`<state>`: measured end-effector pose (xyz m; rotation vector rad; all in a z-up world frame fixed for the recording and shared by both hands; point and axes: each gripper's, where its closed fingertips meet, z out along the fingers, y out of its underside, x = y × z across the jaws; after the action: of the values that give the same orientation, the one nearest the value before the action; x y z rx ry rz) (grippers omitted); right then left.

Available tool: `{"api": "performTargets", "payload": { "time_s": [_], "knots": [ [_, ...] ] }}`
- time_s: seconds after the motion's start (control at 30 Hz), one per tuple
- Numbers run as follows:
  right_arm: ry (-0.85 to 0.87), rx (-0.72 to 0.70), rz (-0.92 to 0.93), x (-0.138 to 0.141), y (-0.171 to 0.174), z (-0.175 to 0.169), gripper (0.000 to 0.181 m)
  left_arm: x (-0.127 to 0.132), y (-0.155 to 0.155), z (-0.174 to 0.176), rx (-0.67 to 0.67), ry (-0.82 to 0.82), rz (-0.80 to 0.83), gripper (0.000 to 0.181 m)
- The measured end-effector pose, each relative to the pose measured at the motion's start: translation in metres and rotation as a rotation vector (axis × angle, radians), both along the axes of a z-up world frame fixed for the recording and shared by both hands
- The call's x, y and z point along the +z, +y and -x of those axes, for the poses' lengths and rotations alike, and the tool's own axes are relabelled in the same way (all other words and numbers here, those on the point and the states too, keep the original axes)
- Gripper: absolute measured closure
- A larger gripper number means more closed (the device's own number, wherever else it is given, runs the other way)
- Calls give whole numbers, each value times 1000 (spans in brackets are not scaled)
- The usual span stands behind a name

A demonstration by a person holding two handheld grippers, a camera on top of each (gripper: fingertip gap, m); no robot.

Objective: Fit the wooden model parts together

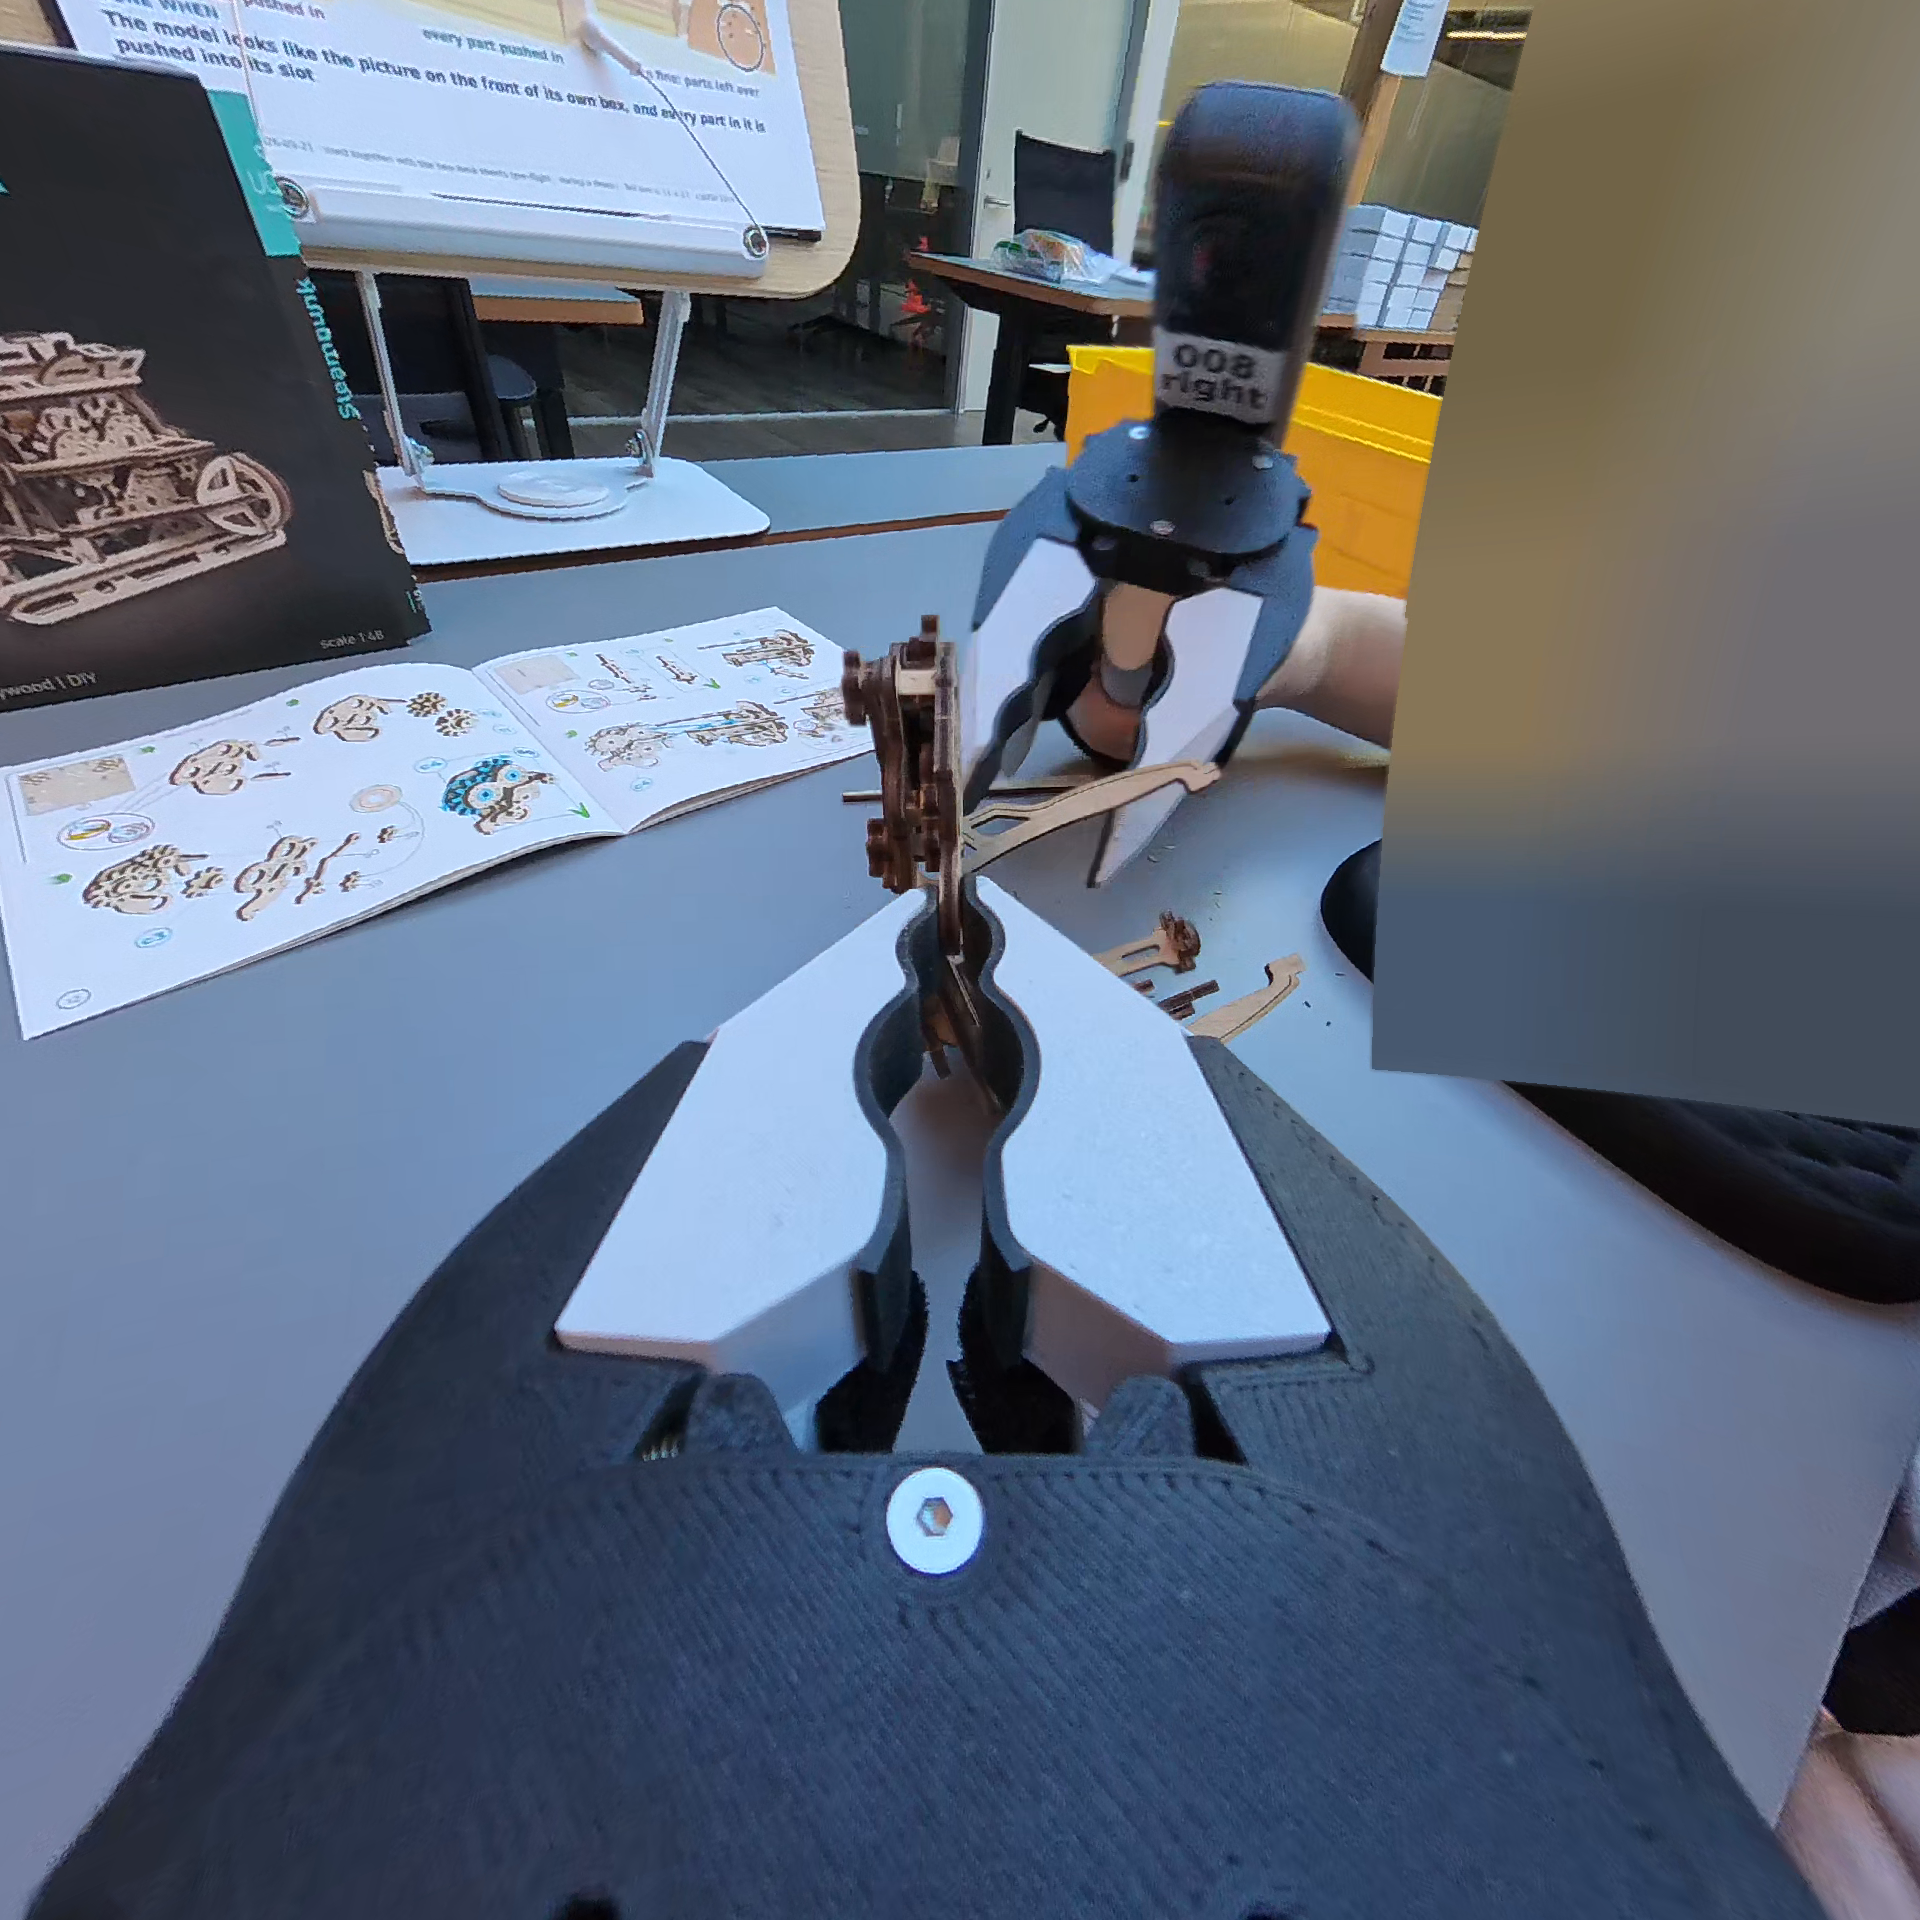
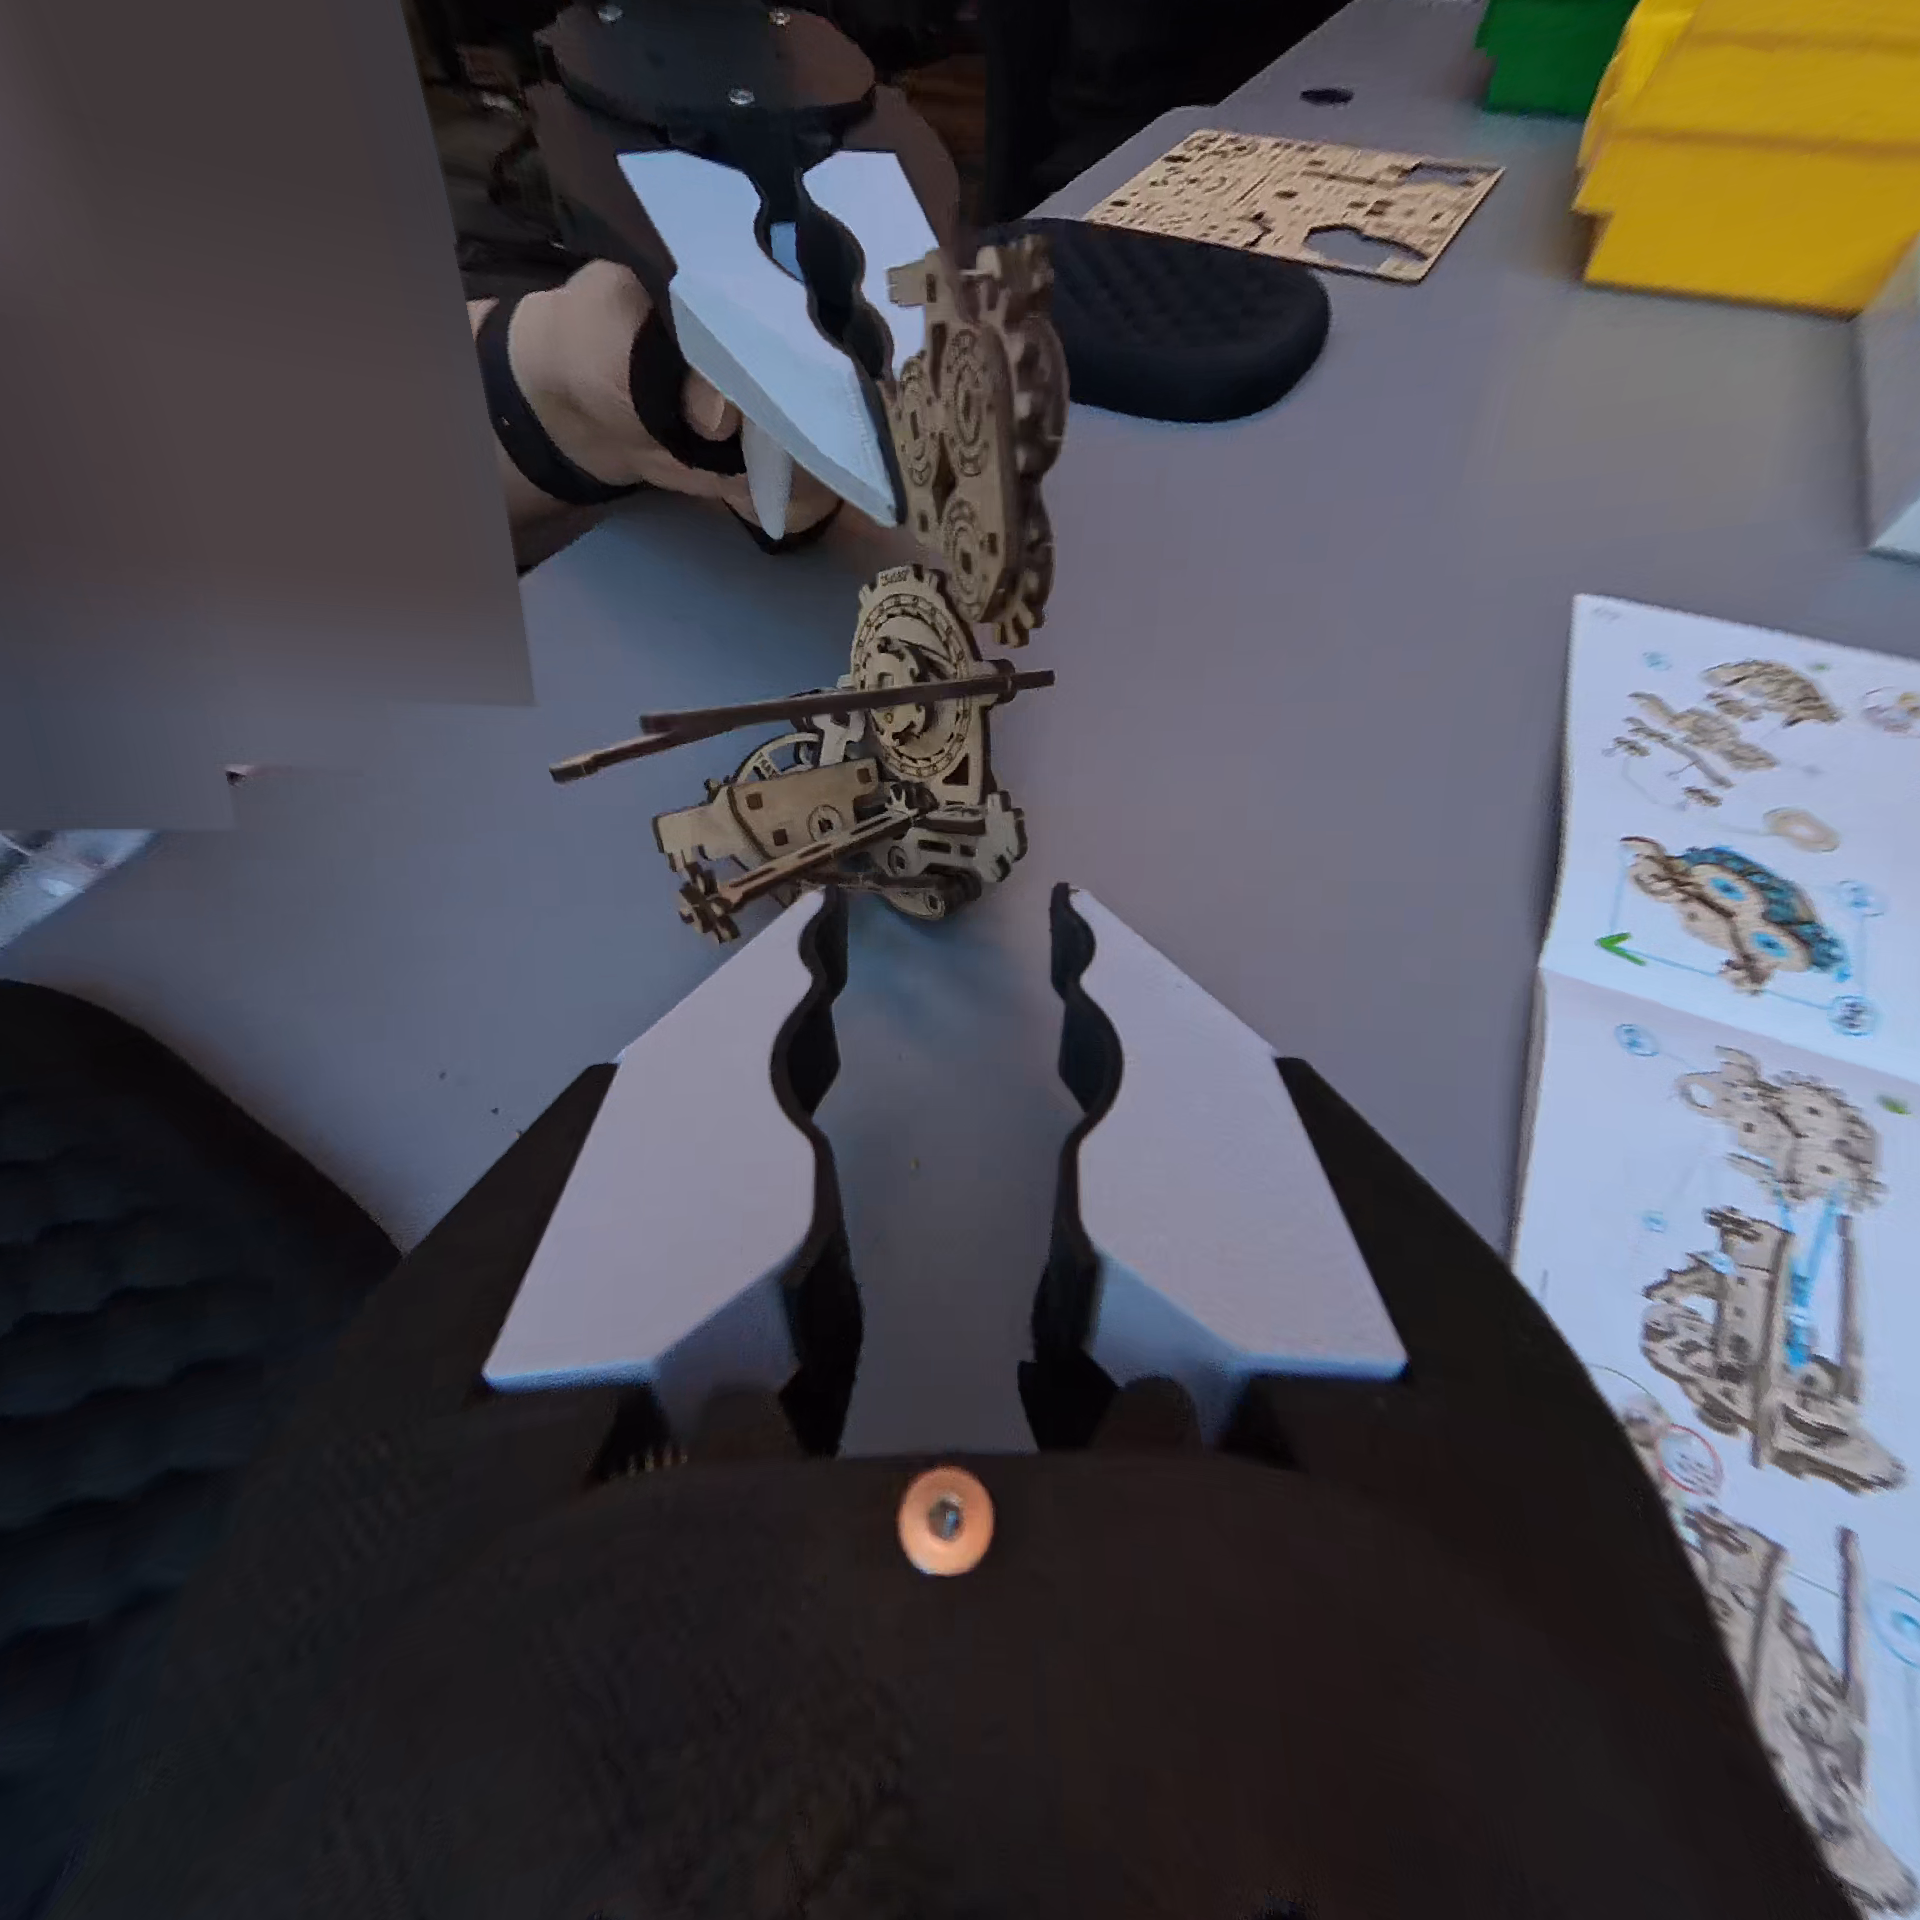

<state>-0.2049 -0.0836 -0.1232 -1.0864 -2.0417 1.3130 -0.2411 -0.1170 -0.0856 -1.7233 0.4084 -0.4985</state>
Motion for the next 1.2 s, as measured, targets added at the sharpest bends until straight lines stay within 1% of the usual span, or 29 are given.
{"api": "performTargets", "payload": {
  "time_s": [0.07,0.13,0.33,0.4,0.57,0.63,0.7,0.8,0.93,1.1,1.2],
  "knots": [
    [64,-44,-126,0,1,-6,142,-1,0,2,8,1,5,181],
    [91,-76,-208,-2,-3,-14,141,-1,0,3,12,-5,10,181],
    [89,-147,-315,-12,-24,-32,141,-4,0,11,46,-14,38,181],
    [74,-165,-389,-16,-29,-32,141,-4,-1,12,55,-15,37,181],
    [129,-174,-506,-9,-48,-17,146,-4,-2,14,71,-10,33,181],
    [159,-195,-556,-6,-48,-10,155,-4,-2,14,75,-5,33,181],
    [158,-198,-573,-8,-50,-4,159,-4,-2,14,80,-2,32,181],
    [140,-189,-579,-11,-54,2,159,-4,-2,15,81,-4,28,181],
    [127,-188,-618,-15,-53,7,172,-2,-4,14,78,-16,24,181],
    [126,-184,-633,-15,-53,9,172,-1,-5,13,75,-21,19,181],
    [135,-189,-661,-14,-51,10,175,0,-6,12,76,-25,15,181]
  ]
}}
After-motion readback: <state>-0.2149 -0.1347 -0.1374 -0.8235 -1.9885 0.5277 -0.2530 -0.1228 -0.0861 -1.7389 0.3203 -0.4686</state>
